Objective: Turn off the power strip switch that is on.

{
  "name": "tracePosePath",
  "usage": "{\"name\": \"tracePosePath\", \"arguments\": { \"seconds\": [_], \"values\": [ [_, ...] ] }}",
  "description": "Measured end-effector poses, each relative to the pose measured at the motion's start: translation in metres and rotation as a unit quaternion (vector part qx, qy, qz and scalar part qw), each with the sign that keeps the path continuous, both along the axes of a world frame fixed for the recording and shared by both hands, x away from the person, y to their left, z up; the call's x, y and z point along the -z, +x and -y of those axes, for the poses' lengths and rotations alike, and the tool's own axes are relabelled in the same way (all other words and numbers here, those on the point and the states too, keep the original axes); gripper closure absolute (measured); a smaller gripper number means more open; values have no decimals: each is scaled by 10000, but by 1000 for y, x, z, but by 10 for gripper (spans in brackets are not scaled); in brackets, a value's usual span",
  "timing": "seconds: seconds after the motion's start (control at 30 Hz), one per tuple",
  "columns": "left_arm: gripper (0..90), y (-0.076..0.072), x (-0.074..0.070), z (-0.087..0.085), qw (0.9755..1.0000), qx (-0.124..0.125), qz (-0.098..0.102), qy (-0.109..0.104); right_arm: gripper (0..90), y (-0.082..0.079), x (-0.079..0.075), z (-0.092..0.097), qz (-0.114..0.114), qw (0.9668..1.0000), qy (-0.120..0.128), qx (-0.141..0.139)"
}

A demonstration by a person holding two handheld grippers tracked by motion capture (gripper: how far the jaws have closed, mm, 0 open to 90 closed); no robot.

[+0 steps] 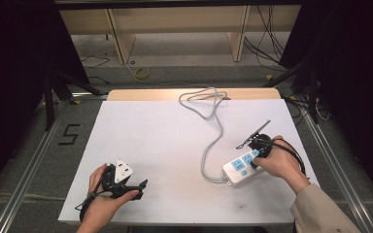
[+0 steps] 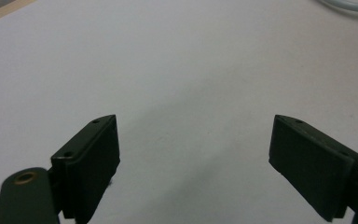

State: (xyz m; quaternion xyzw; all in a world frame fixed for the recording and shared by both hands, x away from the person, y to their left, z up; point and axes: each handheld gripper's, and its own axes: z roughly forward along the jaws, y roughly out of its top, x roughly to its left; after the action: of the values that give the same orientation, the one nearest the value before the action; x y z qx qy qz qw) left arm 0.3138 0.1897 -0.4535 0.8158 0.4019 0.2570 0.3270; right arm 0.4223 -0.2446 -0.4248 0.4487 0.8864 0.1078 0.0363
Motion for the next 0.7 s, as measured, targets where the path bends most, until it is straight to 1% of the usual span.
{"name": "tracePosePath", "arguments": {
  "seconds": [0.13, 0.5, 0.7],
  "values": [
    [157, 0, 0, 0, 10000, -3, 7, 4, 900, 0, 0, -1, -19, 10000, -34, 10],
    [157, 0, 0, 0, 10000, -10, -10, -6, 900, 0, 0, -1, -61, 10000, -9, 35],
    [157, 0, 0, 0, 10000, -8, 16, -8, 900, 1, 1, -1, -62, 10000, -12, 75]
  ]
}}
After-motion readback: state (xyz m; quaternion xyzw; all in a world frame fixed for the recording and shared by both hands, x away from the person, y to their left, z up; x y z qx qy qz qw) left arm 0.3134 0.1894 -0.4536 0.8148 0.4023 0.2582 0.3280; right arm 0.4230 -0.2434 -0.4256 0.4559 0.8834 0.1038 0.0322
